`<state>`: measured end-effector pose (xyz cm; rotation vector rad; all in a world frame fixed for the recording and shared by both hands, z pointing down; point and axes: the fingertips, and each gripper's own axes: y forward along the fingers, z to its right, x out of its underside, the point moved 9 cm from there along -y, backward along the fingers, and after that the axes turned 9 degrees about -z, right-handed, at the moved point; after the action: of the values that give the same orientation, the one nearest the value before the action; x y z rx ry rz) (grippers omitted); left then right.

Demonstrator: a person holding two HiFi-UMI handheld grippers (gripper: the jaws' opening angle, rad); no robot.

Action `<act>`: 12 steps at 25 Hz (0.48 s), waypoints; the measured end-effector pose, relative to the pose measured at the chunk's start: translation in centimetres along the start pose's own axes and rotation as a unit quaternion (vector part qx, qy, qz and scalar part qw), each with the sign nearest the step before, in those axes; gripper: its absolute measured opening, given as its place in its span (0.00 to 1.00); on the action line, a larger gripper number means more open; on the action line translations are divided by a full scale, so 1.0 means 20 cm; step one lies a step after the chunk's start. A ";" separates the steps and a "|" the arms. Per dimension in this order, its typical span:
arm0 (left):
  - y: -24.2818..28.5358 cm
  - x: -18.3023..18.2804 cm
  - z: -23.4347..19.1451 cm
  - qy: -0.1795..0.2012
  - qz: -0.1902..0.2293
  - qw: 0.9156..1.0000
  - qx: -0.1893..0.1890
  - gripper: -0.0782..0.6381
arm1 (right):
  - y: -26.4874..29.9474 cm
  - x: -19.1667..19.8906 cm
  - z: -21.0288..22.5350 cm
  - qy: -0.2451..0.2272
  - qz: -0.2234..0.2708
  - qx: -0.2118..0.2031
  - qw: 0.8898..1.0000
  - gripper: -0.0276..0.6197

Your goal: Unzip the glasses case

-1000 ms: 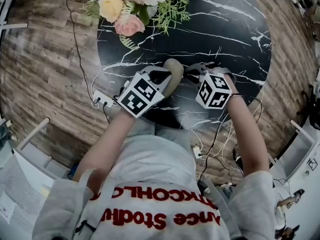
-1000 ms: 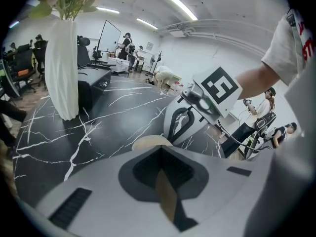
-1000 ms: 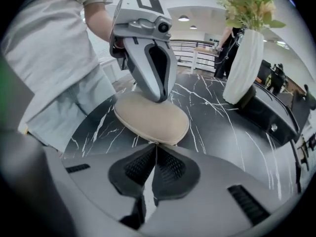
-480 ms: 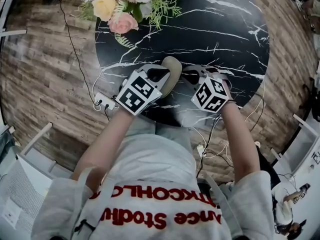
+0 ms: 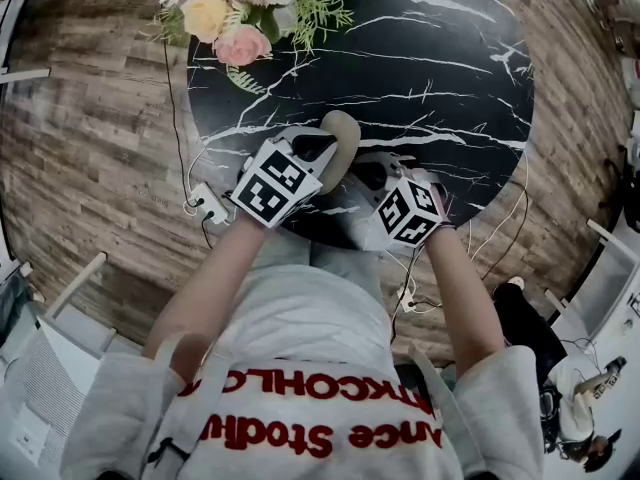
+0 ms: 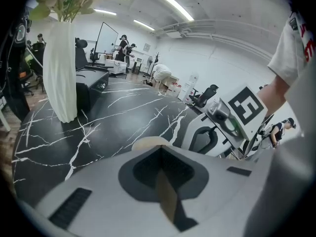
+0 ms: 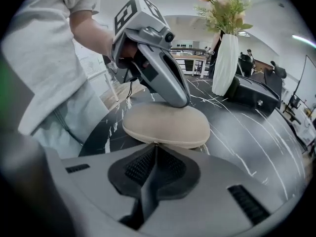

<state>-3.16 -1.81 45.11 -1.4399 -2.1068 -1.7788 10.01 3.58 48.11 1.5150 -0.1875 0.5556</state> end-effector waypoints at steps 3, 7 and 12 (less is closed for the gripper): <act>0.00 0.00 0.00 0.000 0.003 1.000 -0.001 0.11 | 0.01 0.00 -0.05 0.032 0.012 0.006 0.999 0.09; 0.00 0.01 -0.01 -0.003 0.003 1.000 0.001 0.11 | 0.02 -0.01 -0.11 0.074 0.025 0.017 0.997 0.08; 0.00 0.01 -0.01 -0.004 0.003 1.000 0.002 0.11 | 0.11 -0.16 -0.34 0.064 0.073 -0.024 0.995 0.07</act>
<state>-3.43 -1.84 45.23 -1.4525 -2.1062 -1.7698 4.82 9.36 48.20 1.4216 -0.2122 0.7569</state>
